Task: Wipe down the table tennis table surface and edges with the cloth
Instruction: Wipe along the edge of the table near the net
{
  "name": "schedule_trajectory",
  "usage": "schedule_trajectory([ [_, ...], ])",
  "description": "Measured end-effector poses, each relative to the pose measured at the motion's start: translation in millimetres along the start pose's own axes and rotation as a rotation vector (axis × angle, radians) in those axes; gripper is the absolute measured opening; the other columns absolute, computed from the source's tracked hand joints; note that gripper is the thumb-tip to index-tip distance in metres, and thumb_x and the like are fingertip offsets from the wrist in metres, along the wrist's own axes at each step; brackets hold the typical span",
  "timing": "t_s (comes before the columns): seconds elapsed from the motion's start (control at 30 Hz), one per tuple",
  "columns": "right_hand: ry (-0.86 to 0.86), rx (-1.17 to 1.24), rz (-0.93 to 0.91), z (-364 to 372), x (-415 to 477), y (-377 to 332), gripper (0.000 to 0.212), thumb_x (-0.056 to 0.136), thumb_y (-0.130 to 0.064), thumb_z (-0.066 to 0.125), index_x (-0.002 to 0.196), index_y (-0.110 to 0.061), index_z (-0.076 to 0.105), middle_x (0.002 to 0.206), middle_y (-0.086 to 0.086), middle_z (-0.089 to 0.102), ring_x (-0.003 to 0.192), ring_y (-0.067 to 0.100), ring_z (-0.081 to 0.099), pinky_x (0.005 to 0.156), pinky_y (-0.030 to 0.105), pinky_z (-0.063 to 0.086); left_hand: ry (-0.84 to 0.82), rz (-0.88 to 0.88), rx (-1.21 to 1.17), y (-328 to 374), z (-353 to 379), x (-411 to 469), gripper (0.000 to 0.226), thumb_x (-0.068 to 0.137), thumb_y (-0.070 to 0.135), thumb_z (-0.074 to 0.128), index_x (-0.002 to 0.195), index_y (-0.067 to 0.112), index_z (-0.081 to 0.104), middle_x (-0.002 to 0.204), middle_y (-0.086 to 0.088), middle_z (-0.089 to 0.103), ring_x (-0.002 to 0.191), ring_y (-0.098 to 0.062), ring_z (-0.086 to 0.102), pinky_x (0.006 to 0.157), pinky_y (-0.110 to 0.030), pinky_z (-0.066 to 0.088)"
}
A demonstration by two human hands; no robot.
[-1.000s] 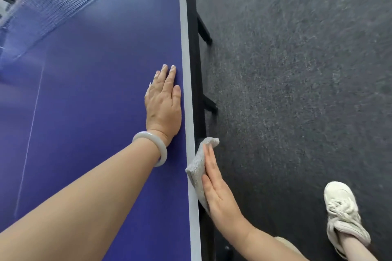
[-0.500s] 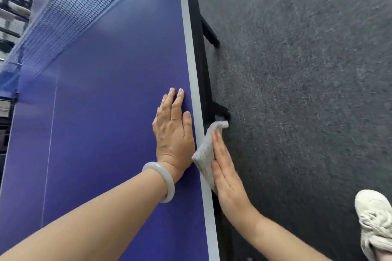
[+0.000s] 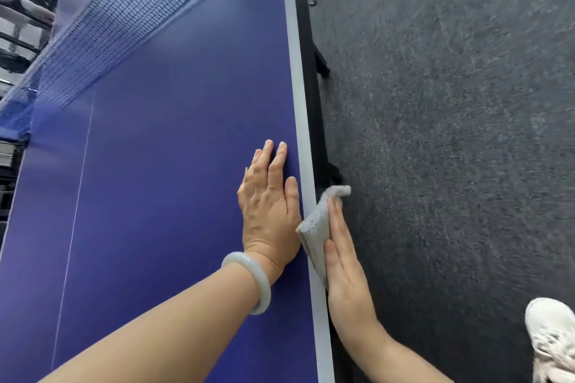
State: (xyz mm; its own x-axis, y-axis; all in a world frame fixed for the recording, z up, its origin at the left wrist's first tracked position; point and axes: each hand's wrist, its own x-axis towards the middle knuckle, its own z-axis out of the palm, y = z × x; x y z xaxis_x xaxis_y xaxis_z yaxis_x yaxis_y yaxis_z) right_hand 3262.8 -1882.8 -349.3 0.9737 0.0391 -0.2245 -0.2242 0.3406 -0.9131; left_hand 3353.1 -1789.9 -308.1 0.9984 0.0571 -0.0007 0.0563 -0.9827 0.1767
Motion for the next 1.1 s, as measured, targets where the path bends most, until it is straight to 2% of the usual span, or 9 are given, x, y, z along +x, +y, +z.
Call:
schedule_trajectory([
  [0.17, -0.039, -0.003, 0.144, -7, 121, -35, 0.047, 0.108, -0.010, 0.023, 0.154, -0.015, 0.018, 0.162, -0.004, 0.018, 0.151, 0.009, 0.016, 0.115, 0.007, 0.014, 0.001, 0.004, -0.015, 2, -1, -2, 0.055, 0.099, 0.029, 0.030, 0.154, 0.027, 0.027, 0.162, 0.009, 0.019, 0.149, -0.009, 0.013, 0.119, -0.042, 0.016],
  [0.27, -0.021, 0.035, 0.106, -4, 131, -43, 0.045, 0.109, -0.019, 0.024, 0.154, -0.019, 0.019, 0.162, -0.004, 0.020, 0.149, 0.006, 0.018, 0.119, 0.016, 0.015, -0.006, -0.002, -0.009, 2, -2, -2, 0.055, 0.099, 0.030, 0.029, 0.154, 0.028, 0.026, 0.162, 0.010, 0.019, 0.149, -0.009, 0.012, 0.120, -0.040, 0.014],
  [0.4, -0.061, 0.010, 0.116, -7, 34, -26, 0.045, 0.108, -0.023, 0.028, 0.148, -0.038, 0.015, 0.161, -0.020, 0.014, 0.147, -0.006, 0.011, 0.124, 0.028, 0.011, -0.018, -0.014, 0.003, 2, -4, -2, 0.055, 0.099, 0.030, 0.028, 0.154, 0.027, 0.026, 0.162, 0.010, 0.017, 0.149, -0.008, 0.010, 0.121, -0.034, 0.009],
  [0.5, -0.087, 0.013, 0.198, -12, 15, -23, 0.049, 0.107, -0.023, 0.029, 0.149, -0.041, 0.011, 0.159, -0.029, 0.008, 0.144, -0.014, 0.006, 0.124, 0.023, 0.007, -0.021, -0.018, 0.006, 2, -3, 0, 0.055, 0.099, 0.031, 0.028, 0.154, 0.027, 0.026, 0.162, 0.010, 0.017, 0.149, -0.007, 0.009, 0.122, -0.035, 0.008],
  [0.6, -0.047, 0.044, 0.272, -8, 65, -40, 0.049, 0.108, -0.027, 0.027, 0.155, -0.031, 0.013, 0.162, -0.020, 0.010, 0.145, -0.011, 0.008, 0.122, 0.018, 0.007, -0.016, -0.019, 0.007, 4, -3, -1, 0.055, 0.099, 0.035, 0.024, 0.154, 0.027, 0.027, 0.162, 0.009, 0.018, 0.149, -0.008, 0.010, 0.122, -0.039, 0.011],
  [0.7, 0.020, 0.035, 0.262, -3, 122, -55, 0.051, 0.109, -0.032, 0.027, 0.157, -0.022, 0.019, 0.163, -0.012, 0.018, 0.148, -0.001, 0.014, 0.124, 0.028, 0.012, -0.017, -0.007, 0.017, 6, -3, -3, 0.058, 0.098, 0.039, 0.019, 0.154, 0.026, 0.028, 0.162, 0.007, 0.020, 0.149, -0.011, 0.012, 0.122, -0.042, 0.013],
  [0.8, 0.035, -0.015, 0.233, 4, 138, -54, 0.052, 0.108, -0.039, 0.027, 0.158, -0.025, 0.019, 0.163, -0.010, 0.019, 0.149, 0.002, 0.016, 0.124, 0.031, 0.014, -0.016, -0.002, 0.030, 4, -4, -3, 0.059, 0.098, 0.038, 0.019, 0.154, 0.023, 0.029, 0.162, 0.004, 0.021, 0.149, -0.012, 0.013, 0.122, -0.042, 0.013],
  [0.97, 0.028, -0.112, 0.227, 4, 139, -48, 0.058, 0.104, -0.050, 0.028, 0.158, -0.030, 0.016, 0.162, -0.009, 0.023, 0.147, 0.005, 0.021, 0.112, 0.018, 0.017, -0.031, 0.012, 0.052, 6, -5, -2, 0.059, 0.098, 0.038, 0.017, 0.154, 0.021, 0.028, 0.162, 0.002, 0.021, 0.149, -0.016, 0.014, 0.123, -0.042, 0.012],
  [1.1, 0.023, -0.136, 0.212, 2, 138, -46, 0.063, 0.102, -0.053, 0.031, 0.158, -0.029, 0.017, 0.160, -0.005, 0.027, 0.144, 0.005, 0.025, 0.108, 0.017, 0.018, -0.019, 0.021, 0.058, 5, -6, -1, 0.058, 0.098, 0.036, 0.019, 0.154, 0.021, 0.029, 0.161, 0.001, 0.024, 0.148, -0.016, 0.014, 0.122, -0.042, 0.014],
])
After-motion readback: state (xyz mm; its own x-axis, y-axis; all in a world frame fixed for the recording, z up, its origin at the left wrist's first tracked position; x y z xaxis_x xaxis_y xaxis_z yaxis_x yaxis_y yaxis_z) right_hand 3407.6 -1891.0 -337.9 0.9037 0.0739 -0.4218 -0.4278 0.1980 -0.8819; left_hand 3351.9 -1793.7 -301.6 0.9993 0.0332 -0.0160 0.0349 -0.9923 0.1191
